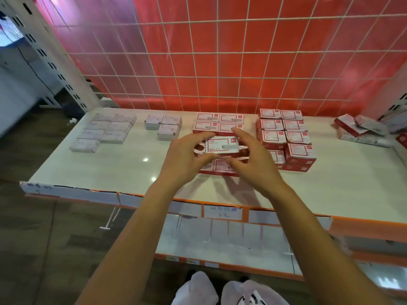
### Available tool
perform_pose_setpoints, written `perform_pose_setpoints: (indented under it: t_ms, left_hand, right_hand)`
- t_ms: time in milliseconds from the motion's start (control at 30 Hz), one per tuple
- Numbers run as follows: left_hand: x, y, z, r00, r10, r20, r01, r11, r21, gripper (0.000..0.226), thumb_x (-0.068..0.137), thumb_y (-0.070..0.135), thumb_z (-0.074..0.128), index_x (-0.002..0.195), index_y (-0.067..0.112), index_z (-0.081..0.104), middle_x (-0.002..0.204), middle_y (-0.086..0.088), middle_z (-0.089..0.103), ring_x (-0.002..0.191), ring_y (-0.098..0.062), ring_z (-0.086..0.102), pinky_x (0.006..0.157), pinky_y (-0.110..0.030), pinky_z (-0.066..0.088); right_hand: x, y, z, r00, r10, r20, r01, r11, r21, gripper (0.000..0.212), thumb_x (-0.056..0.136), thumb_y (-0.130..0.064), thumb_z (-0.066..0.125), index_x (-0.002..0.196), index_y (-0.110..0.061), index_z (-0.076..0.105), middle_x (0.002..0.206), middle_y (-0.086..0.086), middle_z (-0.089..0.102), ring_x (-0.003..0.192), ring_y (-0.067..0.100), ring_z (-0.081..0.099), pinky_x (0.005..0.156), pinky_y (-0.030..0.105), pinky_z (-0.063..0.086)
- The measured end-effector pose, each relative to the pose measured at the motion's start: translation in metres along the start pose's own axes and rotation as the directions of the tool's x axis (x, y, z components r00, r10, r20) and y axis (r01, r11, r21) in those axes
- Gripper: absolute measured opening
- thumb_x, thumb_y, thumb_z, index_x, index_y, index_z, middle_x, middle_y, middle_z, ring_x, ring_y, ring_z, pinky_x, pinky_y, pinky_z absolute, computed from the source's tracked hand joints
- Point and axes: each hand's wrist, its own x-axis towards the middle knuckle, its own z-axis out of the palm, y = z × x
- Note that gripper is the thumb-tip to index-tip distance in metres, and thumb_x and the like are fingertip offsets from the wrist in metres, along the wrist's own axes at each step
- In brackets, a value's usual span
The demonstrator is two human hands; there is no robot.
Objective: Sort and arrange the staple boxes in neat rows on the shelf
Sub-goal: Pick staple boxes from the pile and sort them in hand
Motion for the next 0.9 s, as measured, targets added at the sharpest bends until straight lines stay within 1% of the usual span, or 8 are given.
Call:
perform_pose_setpoints:
  t_ms: [100, 233, 333, 467, 567, 667, 767, 900]
  left_hand:
    - [0.001, -0.011, -0.001, 0.999, 0.013, 0.030, -0.015, 0.999, 0.048, 0.055, 0.080, 0.022, 0.075, 0.132, 0.023, 0.056, 0.125, 0.002, 0.062, 0.090, -0.004, 0.054, 0.068, 0.001, 0.039]
    - [0.002, -0.026, -0.007, 0.999, -0.017, 0.046, 0.014, 0.998, 0.064, 0.054, 0.082, 0.021, 0.073, 0.133, 0.022, 0.055, 0.123, -0.001, 0.063, 0.084, -0.005, 0.054, 0.076, -0.006, 0.040]
    - [0.006, -0.035, -0.014, 0.998, -0.042, 0.045, 0.039, 0.997, 0.061, 0.051, 0.085, 0.020, 0.070, 0.133, 0.021, 0.055, 0.122, 0.000, 0.065, 0.088, -0.003, 0.055, 0.086, -0.012, 0.040]
    - [0.015, -0.040, -0.014, 0.995, -0.072, 0.075, 0.069, 0.997, 0.042, 0.047, 0.087, 0.019, 0.067, 0.133, 0.022, 0.055, 0.122, 0.001, 0.065, 0.102, -0.010, 0.062, 0.091, -0.017, 0.042]
    - [0.023, -0.043, -0.007, 0.992, -0.095, 0.078, 0.092, 0.995, 0.041, 0.045, 0.089, 0.020, 0.065, 0.133, 0.023, 0.055, 0.122, 0.000, 0.065, 0.108, -0.017, 0.062, 0.096, -0.028, 0.045]
    - [0.031, -0.050, 0.002, 0.993, -0.108, 0.053, 0.107, 0.994, 0.022, 0.045, 0.087, 0.021, 0.068, 0.130, 0.024, 0.057, 0.119, -0.002, 0.067, 0.107, -0.022, 0.062, 0.096, -0.039, 0.050]
    - [0.036, -0.053, 0.008, 0.990, -0.133, 0.045, 0.132, 0.991, 0.026, 0.045, 0.088, 0.023, 0.066, 0.132, 0.026, 0.054, 0.120, -0.001, 0.066, 0.108, -0.022, 0.062, 0.093, -0.043, 0.053]
    - [0.041, -0.054, 0.012, 0.990, -0.134, 0.041, 0.133, 0.991, 0.014, 0.049, 0.090, 0.022, 0.063, 0.136, 0.028, 0.046, 0.124, 0.000, 0.063, 0.108, -0.022, 0.062, 0.090, -0.042, 0.055]
  right_hand:
    - [0.006, -0.001, 0.010, 0.999, -0.036, -0.034, 0.031, 0.989, -0.142, 0.058, 0.083, -0.013, 0.068, 0.136, -0.024, 0.048, 0.125, 0.002, 0.051, 0.110, 0.018, 0.056, 0.097, 0.033, 0.048]
    - [0.008, -0.001, 0.023, 0.997, 0.027, -0.077, -0.038, 0.988, -0.150, 0.055, 0.084, -0.012, 0.067, 0.134, -0.023, 0.050, 0.124, 0.003, 0.054, 0.104, 0.016, 0.057, 0.096, 0.035, 0.050]
    - [0.009, -0.002, 0.028, 0.991, 0.060, -0.118, -0.079, 0.984, -0.162, 0.045, 0.087, -0.013, 0.066, 0.130, -0.016, 0.054, 0.118, 0.002, 0.060, 0.097, 0.011, 0.055, 0.090, 0.025, 0.048]
    - [0.011, -0.004, 0.037, 0.986, 0.085, -0.143, -0.115, 0.969, -0.220, 0.040, 0.088, -0.015, 0.064, 0.128, -0.013, 0.056, 0.121, 0.005, 0.061, 0.107, 0.016, 0.057, 0.092, 0.023, 0.043]
    - [0.014, -0.006, 0.042, 0.984, 0.085, -0.158, -0.124, 0.960, -0.252, 0.038, 0.090, -0.017, 0.062, 0.127, -0.013, 0.056, 0.122, 0.005, 0.061, 0.109, 0.016, 0.056, 0.088, 0.018, 0.039]
    - [0.016, -0.006, 0.044, 0.980, 0.077, -0.183, -0.126, 0.954, -0.273, 0.037, 0.090, -0.018, 0.062, 0.126, -0.012, 0.058, 0.122, 0.004, 0.061, 0.108, 0.016, 0.057, 0.085, 0.016, 0.036]
    - [0.018, -0.002, 0.045, 0.970, 0.085, -0.228, -0.145, 0.953, -0.264, 0.035, 0.090, -0.019, 0.061, 0.125, -0.012, 0.058, 0.121, 0.004, 0.061, 0.108, 0.016, 0.057, 0.089, 0.020, 0.040]
    - [0.020, 0.004, 0.046, 0.944, 0.081, -0.320, -0.168, 0.952, -0.256, 0.036, 0.089, -0.017, 0.063, 0.125, -0.013, 0.058, 0.120, 0.004, 0.061, 0.110, 0.018, 0.057, 0.096, 0.036, 0.048]
